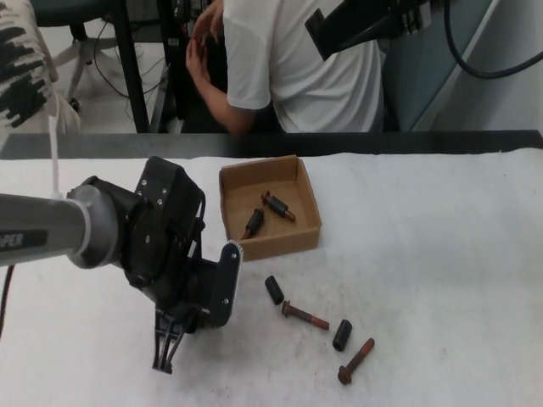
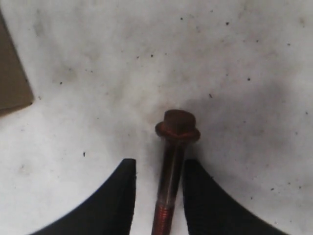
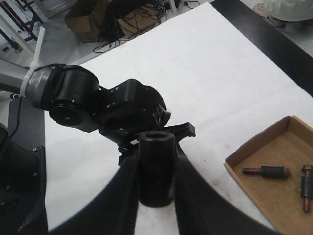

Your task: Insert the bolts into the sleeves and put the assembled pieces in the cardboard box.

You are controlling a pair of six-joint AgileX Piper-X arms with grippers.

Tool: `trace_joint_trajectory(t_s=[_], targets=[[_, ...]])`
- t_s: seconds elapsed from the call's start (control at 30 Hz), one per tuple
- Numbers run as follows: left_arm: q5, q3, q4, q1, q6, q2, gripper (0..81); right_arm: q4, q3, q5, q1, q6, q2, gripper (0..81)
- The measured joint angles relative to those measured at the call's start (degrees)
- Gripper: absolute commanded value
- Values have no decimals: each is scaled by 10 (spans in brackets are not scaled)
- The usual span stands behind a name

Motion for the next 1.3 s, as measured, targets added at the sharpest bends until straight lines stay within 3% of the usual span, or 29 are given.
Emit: trace_joint_trajectory(t_s=[0.17, 0.23, 0.33, 0.37, 0.67, 0.83, 1.07, 1.3], targets=[[0, 0, -3, -21, 0, 2, 306, 0, 0, 0, 0, 0, 0, 8], [0, -1, -1, -23, 0, 3, 223, 0, 0, 0, 0, 0, 0, 8], [0, -1, 9, -26, 0, 5, 23, 0, 0, 0, 0, 0, 0, 8], [0, -1, 12, -26, -1, 5, 1, 0, 0, 0, 0, 0, 0, 8], [-36, -4, 10, -31, -18, 5, 2, 0, 0, 0, 0, 0, 0, 8], [-50, -5, -3, -32, -159, -2, 2, 0, 0, 0, 0, 0, 0, 8], [35, -45, -9, -29, -362, -80, 2, -24, 0, 0, -31, 24, 0, 8], [158, -50, -46, 5, -552, -170, 2, -40, 0, 0, -68, 54, 0, 8]])
